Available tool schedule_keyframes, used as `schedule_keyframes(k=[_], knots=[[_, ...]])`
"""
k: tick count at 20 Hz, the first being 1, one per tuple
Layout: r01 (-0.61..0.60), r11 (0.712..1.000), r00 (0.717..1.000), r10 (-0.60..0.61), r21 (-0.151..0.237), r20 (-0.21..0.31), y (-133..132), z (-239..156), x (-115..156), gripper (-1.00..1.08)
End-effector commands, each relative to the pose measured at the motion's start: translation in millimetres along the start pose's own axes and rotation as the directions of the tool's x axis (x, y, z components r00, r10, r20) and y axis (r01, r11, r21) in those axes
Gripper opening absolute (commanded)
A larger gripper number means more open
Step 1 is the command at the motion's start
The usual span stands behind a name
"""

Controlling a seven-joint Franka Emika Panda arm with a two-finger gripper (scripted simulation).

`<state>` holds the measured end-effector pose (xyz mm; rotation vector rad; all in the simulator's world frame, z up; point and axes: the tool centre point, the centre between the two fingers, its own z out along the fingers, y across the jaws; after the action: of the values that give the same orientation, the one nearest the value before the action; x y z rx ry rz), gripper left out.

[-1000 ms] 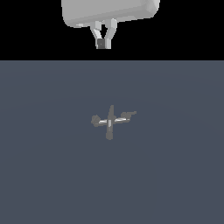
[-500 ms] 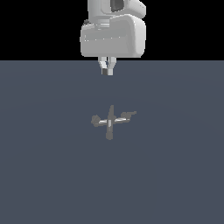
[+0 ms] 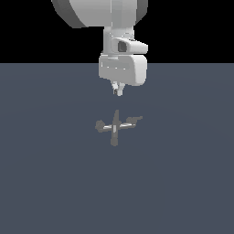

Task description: Turn on the faucet by rotating a designated handle.

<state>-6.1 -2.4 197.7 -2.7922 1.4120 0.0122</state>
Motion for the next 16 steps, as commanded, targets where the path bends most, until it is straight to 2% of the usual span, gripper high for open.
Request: schedule_keyframes(k=[1,7,16], knots=[[-0.050,0.999,0.999,0.050,-0.001,-0.003,-8,16,14,-1.00],[-0.171,0.985,0.985,0.171,-0.002,-0.008,-23,54,49,-1.00],[-0.333,0.943,0.943,0.333,-0.003,-0.014,-37,106,101,-1.00]])
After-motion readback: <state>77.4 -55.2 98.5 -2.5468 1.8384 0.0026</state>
